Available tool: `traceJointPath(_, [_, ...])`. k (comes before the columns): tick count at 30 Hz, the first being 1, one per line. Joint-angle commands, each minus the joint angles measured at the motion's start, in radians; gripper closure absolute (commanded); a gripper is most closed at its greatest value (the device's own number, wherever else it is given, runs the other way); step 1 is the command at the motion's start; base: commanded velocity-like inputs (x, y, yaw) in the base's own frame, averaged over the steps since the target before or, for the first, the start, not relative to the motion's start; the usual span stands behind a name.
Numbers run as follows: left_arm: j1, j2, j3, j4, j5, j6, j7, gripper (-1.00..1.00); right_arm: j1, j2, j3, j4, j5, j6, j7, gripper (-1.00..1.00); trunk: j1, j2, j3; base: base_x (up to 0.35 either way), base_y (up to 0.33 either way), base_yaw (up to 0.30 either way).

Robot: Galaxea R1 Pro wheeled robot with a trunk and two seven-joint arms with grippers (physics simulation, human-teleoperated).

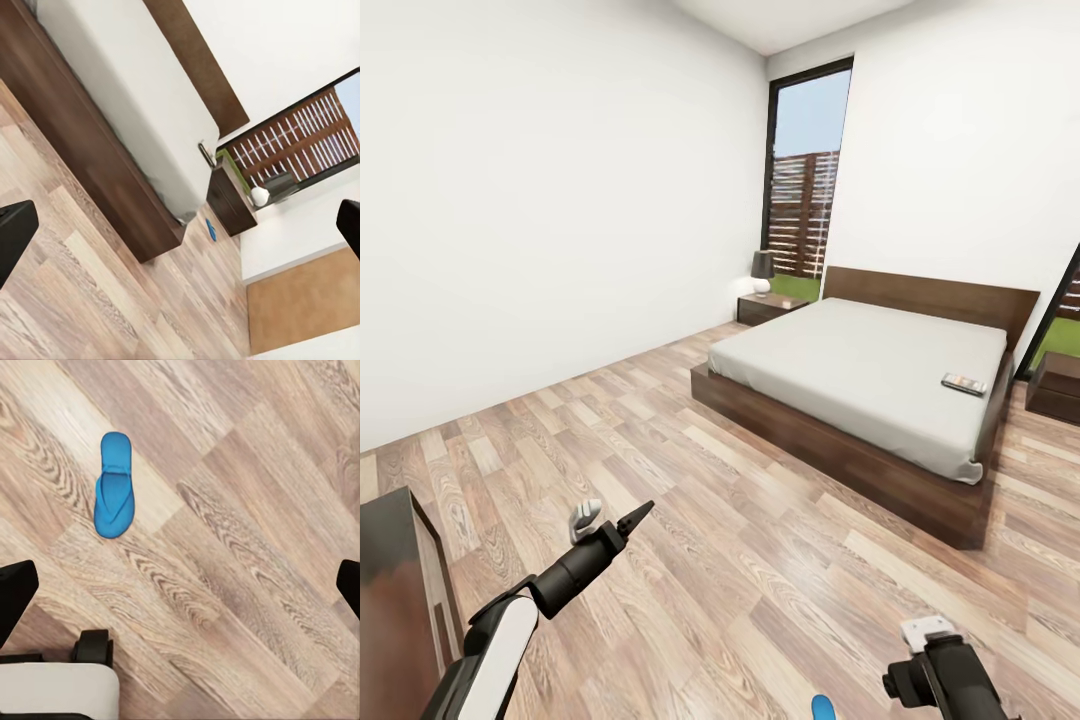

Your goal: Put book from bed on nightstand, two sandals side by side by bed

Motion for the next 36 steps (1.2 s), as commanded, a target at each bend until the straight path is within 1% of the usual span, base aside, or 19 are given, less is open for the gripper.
traceJointPath(1, [-0.001, 0.000, 0.001, 0.000, 0.007, 0.008, -0.001, -1.00, -0.001, 0.001, 0.000, -0.001, 0.012, 0.002, 0.010, -1.00, 0.004, -0.008, -0.004, 0.000, 0.000, 0.000])
traceJointPath(14, [-0.001, 0.002, 0.001, 0.001, 0.007, 0.008, -0.001, -1.00, -0.001, -0.003, -0.001, -0.004, 0.011, 0.001, 0.019, -1.00, 0.054, -0.099, -0.045, 0.000, 0.000, 0.000])
traceJointPath(36, [-0.001, 0.000, -0.001, 0.004, 0.007, 0.007, 0.002, -1.00, -0.001, 0.000, 0.000, -0.003, 0.011, 0.001, 0.012, -1.00, 0.138, -0.253, -0.114, 0.000, 0.000, 0.000])
